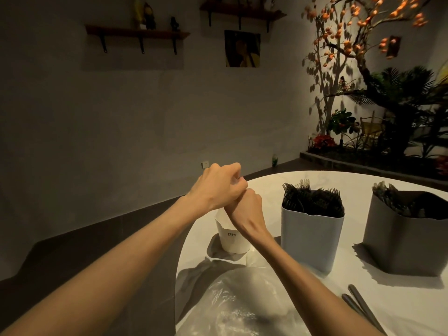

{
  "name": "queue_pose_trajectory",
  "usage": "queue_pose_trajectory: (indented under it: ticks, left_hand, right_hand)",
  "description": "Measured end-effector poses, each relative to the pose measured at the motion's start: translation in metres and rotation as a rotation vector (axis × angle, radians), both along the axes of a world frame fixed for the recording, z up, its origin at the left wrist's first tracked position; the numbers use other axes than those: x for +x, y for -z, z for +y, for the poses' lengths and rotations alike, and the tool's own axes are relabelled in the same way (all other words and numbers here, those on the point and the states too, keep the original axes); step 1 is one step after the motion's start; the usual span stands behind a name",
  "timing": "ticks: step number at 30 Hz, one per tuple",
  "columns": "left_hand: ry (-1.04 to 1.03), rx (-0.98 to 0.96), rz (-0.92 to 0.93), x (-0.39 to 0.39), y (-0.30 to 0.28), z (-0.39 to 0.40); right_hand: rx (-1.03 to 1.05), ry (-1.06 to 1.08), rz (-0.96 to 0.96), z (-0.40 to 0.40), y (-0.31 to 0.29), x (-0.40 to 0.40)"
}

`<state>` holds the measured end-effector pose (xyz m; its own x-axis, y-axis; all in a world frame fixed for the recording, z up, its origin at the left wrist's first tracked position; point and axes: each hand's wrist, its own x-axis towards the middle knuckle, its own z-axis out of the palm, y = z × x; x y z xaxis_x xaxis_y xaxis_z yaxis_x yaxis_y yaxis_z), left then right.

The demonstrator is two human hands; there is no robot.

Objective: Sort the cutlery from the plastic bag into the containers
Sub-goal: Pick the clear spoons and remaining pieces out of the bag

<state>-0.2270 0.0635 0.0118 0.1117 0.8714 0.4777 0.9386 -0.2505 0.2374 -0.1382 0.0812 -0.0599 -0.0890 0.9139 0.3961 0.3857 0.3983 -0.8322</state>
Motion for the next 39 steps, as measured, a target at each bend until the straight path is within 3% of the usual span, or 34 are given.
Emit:
queue_pose_trajectory:
  ticks: [3, 10, 15, 21, 26, 30, 33, 36, 39]
  left_hand:
    - [0.010, -0.018, -0.117, 0.003, 0.003, 0.002]
    - [0.015, -0.041, -0.100, 0.009, -0.007, 0.008]
    - [-0.049, -0.281, -0.306, 0.022, -0.002, 0.010]
    - [0.012, -0.541, -0.598, 0.023, 0.003, 0.003]
    - [-0.010, -0.384, -0.645, 0.025, 0.009, -0.001]
    - [-0.049, -0.218, -0.591, 0.021, 0.006, 0.004]
    - [-0.069, -0.087, -0.300, 0.006, 0.001, 0.017]
    - [-0.081, -0.235, 0.052, 0.000, 0.011, 0.034]
    - [-0.084, -0.397, 0.179, 0.001, 0.031, 0.053]
  right_hand:
    - [-0.022, -0.005, 0.045, 0.001, -0.004, 0.008]
    - [-0.066, -0.154, 0.073, -0.002, -0.004, 0.031]
    - [0.021, -0.009, -0.058, 0.001, 0.005, 0.040]
    - [0.141, 0.102, -0.130, -0.004, 0.007, 0.043]
    - [0.122, 0.041, -0.122, -0.007, 0.004, 0.041]
    - [-0.085, -0.074, 0.011, -0.008, 0.000, 0.051]
    - [-0.213, -0.099, -0.023, -0.017, 0.014, 0.075]
    - [-0.206, -0.165, -0.093, -0.030, 0.025, 0.102]
    - [-0.205, -0.233, -0.171, -0.042, 0.026, 0.122]
